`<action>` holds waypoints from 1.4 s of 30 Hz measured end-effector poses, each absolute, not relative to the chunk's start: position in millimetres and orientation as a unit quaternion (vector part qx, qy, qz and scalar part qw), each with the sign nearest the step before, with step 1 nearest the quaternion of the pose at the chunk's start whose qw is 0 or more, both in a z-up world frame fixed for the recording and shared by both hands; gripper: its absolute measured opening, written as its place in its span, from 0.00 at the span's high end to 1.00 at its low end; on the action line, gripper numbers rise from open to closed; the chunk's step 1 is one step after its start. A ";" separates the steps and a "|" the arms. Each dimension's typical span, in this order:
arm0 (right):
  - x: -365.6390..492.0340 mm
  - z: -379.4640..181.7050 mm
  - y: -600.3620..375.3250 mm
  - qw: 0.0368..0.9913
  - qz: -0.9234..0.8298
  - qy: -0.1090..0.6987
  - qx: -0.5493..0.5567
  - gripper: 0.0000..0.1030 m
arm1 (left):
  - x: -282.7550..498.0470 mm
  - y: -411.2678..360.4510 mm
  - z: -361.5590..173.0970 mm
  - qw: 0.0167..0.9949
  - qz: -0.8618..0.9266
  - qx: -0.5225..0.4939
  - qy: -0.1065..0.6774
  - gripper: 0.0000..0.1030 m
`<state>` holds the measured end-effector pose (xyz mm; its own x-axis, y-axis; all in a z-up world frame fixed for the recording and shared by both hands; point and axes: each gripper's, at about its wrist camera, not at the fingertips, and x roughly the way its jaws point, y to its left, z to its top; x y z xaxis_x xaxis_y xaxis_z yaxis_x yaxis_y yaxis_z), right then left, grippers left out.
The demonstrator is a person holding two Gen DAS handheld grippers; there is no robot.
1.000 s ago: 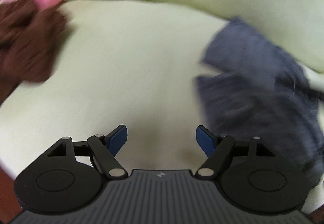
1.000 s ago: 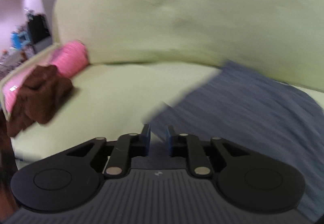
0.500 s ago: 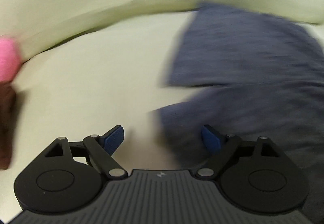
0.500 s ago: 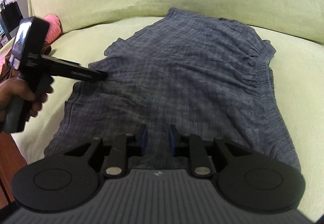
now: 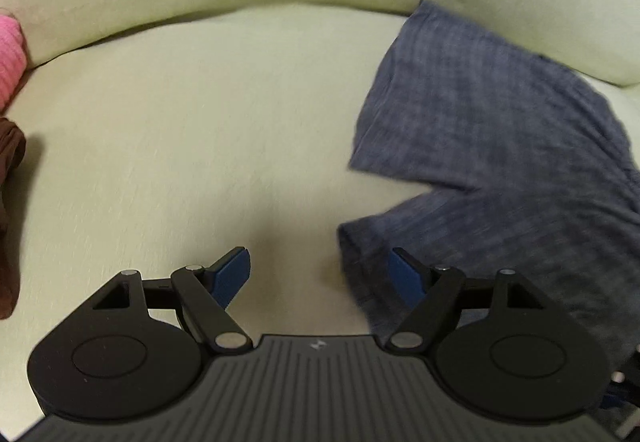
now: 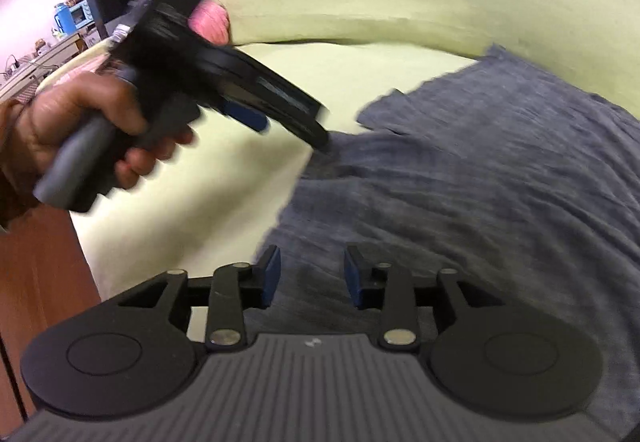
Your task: Fold clothes
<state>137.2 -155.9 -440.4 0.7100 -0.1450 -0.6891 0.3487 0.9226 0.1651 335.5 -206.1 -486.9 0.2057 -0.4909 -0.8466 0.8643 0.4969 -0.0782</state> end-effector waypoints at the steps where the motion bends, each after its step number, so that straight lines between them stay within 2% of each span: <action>1: 136.8 -440.6 -155.5 0.914 -0.134 0.355 0.142 0.62 | 338.0 -202.0 -485.8 0.746 -0.458 0.203 0.438 0.25; 4: 134.4 -446.4 -159.3 0.909 -0.141 0.361 0.152 0.61 | 339.8 -195.8 -485.6 0.735 -0.504 0.156 0.426 0.27; 6: 133.8 -448.9 -160.7 0.906 -0.146 0.365 0.159 0.61 | 333.7 -193.2 -485.4 0.728 -0.525 0.152 0.413 0.37; 7: 133.5 -450.7 -161.9 0.904 -0.148 0.367 0.162 0.61 | 332.6 -195.6 -488.1 0.724 -0.533 0.152 0.412 0.57; 8: 132.6 -451.8 -163.3 0.903 -0.150 0.368 0.166 0.61 | 333.1 -197.3 -492.4 0.712 -0.540 0.152 0.423 0.86; 9: 132.0 -452.7 -164.1 0.902 -0.151 0.368 0.168 0.61 | 335.0 -195.4 -498.0 0.697 -0.546 0.143 0.444 0.89; 21: 127.8 -458.4 -168.1 0.901 -0.153 0.364 0.181 0.61 | 361.3 -186.6 -510.0 0.678 -0.548 0.057 0.487 0.87; 22: 127.6 -458.8 -168.3 0.901 -0.153 0.364 0.182 0.61 | 364.4 -187.9 -510.7 0.675 -0.548 0.056 0.491 0.90; 23: 127.8 -459.1 -168.4 0.901 -0.153 0.363 0.183 0.61 | 365.7 -188.9 -511.3 0.675 -0.548 0.058 0.491 0.99; 25: 128.5 -459.7 -168.3 0.901 -0.152 0.362 0.185 0.61 | 367.9 -191.0 -511.8 0.676 -0.551 0.071 0.485 1.00; 31: 129.3 -461.0 -167.1 0.901 -0.147 0.363 0.185 0.61 | 378.3 -184.0 -491.0 0.685 -0.572 0.061 0.447 1.00; 37: 130.5 -461.0 -166.5 0.901 -0.145 0.365 0.185 0.58 | 376.0 -202.0 -516.1 0.691 -0.559 0.134 0.438 1.00; 42: 130.8 -453.0 -161.3 0.911 -0.119 0.348 0.186 0.60 | 374.0 -202.8 -504.2 0.693 -0.565 0.132 0.429 1.00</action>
